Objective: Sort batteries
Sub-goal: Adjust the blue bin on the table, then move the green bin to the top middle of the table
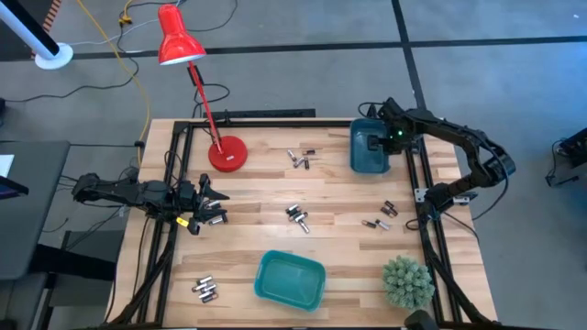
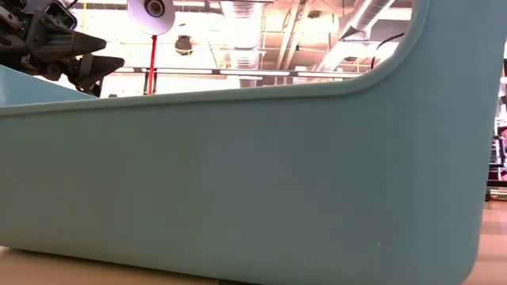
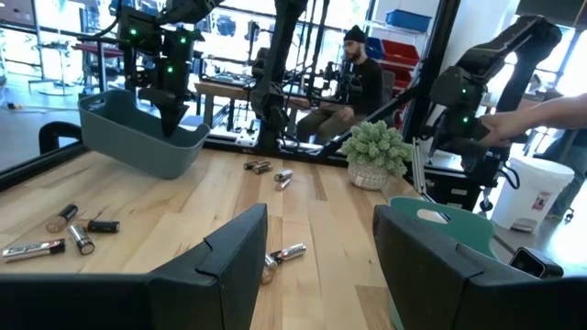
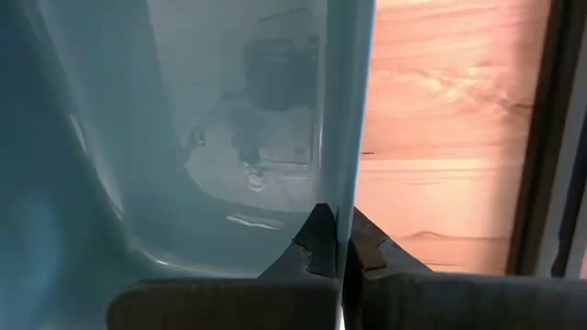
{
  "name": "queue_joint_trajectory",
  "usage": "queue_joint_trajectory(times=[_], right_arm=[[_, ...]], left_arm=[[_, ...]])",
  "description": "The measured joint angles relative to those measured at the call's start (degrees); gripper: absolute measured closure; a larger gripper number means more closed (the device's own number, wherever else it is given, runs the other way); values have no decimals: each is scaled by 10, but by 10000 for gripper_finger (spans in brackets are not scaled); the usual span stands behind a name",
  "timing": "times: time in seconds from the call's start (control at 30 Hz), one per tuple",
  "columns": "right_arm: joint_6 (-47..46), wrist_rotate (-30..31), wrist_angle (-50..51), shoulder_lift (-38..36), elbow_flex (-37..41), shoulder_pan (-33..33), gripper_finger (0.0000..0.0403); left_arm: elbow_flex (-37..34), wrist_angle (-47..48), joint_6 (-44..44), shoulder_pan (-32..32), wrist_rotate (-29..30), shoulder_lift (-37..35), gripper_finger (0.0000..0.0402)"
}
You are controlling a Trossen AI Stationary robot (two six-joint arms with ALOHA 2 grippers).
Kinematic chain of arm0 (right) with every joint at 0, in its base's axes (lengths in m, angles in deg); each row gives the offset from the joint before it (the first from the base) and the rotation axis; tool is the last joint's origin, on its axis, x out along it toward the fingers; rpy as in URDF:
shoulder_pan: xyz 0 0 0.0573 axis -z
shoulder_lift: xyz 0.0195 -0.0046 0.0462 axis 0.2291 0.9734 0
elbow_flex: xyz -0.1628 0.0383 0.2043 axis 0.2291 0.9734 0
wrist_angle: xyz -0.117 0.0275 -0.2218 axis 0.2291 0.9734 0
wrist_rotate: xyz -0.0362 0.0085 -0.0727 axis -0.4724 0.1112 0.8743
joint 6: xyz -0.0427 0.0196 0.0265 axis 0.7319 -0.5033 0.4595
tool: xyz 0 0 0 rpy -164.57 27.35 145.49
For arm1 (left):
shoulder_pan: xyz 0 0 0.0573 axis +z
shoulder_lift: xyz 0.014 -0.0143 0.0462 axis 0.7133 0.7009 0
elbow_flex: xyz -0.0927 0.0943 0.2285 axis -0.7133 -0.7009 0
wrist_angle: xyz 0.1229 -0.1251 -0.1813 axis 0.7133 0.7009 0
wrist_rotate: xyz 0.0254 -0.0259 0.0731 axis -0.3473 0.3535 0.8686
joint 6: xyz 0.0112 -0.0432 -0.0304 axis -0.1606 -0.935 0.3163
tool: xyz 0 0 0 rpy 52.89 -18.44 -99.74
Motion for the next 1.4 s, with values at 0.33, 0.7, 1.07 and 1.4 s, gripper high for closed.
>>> queue_joint_trajectory(times=[0.33,0.7,1.07,1.4], right_arm=[[2,10,0,0,0,-5,376],[10,11,-11,0,0,-5,347],[29,41,-27,-8,0,-7,346],[31,46,-3,-127,0,-25,346]], left_arm=[[0,0,0,0,0,0,207],[0,0,0,0,0,0,207],[0,0,0,0,0,0,207],[0,0,0,0,0,0,207]])
